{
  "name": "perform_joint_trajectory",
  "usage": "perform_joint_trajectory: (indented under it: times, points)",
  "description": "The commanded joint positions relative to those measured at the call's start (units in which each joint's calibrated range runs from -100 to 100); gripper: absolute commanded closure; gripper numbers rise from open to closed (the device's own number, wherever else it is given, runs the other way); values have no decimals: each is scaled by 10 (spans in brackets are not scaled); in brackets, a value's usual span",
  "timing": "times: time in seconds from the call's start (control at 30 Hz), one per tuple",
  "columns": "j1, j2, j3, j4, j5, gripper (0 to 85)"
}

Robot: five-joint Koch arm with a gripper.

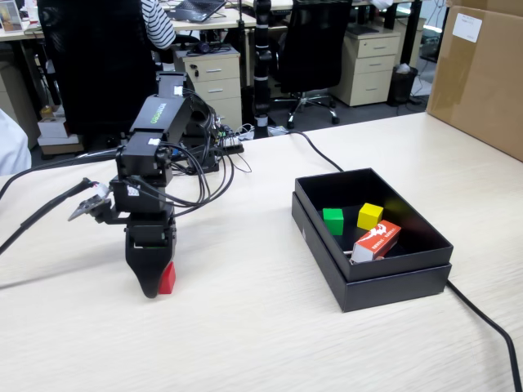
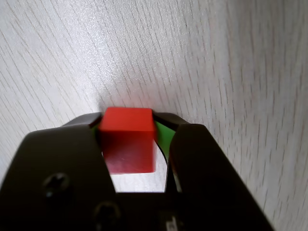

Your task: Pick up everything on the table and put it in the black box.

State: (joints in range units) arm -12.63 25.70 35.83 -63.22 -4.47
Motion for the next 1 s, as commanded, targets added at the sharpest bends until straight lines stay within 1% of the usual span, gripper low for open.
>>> perform_joint_trajectory:
  times: [0.0, 0.03, 0.13, 0.23, 0.4, 0.43, 0.6, 0.63, 0.67, 0.7, 0.83, 0.97]
  points:
    - [-1, -6, 40, 11, 2, 801]
    - [-1, -9, 42, 11, 3, 846]
    - [2, -43, 22, 11, 2, 846]
    - [19, -159, -25, 11, 4, 846]
    - [84, -370, -94, 11, 24, 846]
    - [105, -423, -106, 11, 31, 846]
    - [187, -524, -116, 11, 55, 846]
    - [208, -533, -115, 11, 61, 846]
    - [246, -532, -108, 11, 70, 846]
    - [257, -523, -105, 11, 71, 846]
    - [293, -442, -79, 11, 83, 846]
    - [307, -321, -29, 10, 98, 846]
